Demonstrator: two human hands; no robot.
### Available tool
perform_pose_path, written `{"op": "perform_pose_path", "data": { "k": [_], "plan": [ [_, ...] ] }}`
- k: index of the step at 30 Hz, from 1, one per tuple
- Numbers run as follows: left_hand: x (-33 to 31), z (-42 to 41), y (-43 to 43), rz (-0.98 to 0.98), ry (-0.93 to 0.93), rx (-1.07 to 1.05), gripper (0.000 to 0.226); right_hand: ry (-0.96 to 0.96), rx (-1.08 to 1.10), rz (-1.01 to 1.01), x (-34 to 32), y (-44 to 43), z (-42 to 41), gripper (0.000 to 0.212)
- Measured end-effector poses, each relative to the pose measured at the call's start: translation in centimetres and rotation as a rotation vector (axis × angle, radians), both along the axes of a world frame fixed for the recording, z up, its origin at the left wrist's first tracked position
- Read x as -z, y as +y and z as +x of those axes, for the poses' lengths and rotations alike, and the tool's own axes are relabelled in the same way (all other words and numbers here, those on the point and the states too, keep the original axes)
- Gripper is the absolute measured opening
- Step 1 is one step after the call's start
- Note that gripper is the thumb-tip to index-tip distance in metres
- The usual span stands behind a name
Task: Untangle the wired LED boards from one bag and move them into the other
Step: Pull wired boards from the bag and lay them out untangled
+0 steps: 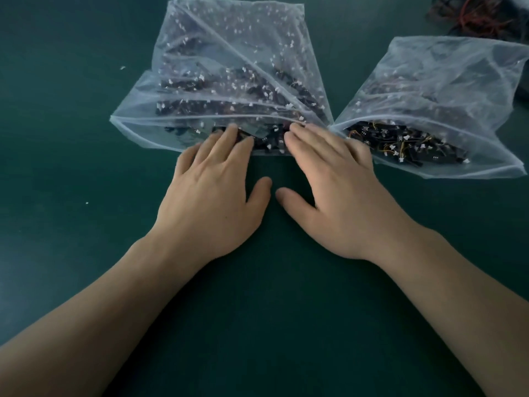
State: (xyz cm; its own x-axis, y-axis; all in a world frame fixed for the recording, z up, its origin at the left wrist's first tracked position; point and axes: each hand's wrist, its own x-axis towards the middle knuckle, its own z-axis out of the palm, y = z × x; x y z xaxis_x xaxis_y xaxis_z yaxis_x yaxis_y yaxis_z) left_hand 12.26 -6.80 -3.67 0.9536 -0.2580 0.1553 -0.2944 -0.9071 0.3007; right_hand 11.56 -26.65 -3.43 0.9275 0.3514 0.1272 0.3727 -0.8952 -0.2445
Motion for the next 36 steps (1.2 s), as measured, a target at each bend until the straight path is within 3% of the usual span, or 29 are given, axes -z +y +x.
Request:
{"op": "perform_pose_path", "data": {
  "k": [5,8,13,17,20,26,29,33,36],
  "plan": [
    [-0.4,-1.3,1.3,-0.095,-0.048,0.160,0.049,-0.007,-0.010,0.122,0.0,-0.3,-0.1,0.073],
    [-0.4,-1.6,1.5,-0.218,-0.066,0.249,0.035,-0.063,-0.011,0.208,0.1,-0.7,-0.1,0.055],
    [-0.5,-1.1,1.8,-0.418,-0.140,0.224,0.025,-0.106,0.023,0.246,0.4,-0.9,0.0,0.044],
    [-0.3,-1.0,1.8,-0.380,-0.207,0.160,0.026,-0.146,0.029,0.232,0.4,-0.9,0.0,0.027],
    [-0.1,-0.8,1.9,-0.278,-0.127,0.099,0.032,-0.184,0.030,0.274,0.3,-1.0,-0.1,0.009],
    [0.2,-0.8,1.8,-0.267,-0.108,0.103,0.009,-0.187,0.062,0.550,-0.2,-1.4,-0.2,0.012],
    [0.1,-0.8,1.8,-0.331,-0.123,0.085,0.010,-0.208,-0.015,0.680,-0.6,-1.8,-0.4,0.015],
    [0.0,-0.8,1.8,-0.273,-0.086,0.100,0.016,-0.096,-0.219,0.748,-1.0,-2.1,-1.0,0.020],
    [0.1,-0.9,1.8,-0.249,-0.073,0.128,0.018,-0.011,-0.292,0.697,-0.6,-2.3,-1.4,0.012]
  ]
}}
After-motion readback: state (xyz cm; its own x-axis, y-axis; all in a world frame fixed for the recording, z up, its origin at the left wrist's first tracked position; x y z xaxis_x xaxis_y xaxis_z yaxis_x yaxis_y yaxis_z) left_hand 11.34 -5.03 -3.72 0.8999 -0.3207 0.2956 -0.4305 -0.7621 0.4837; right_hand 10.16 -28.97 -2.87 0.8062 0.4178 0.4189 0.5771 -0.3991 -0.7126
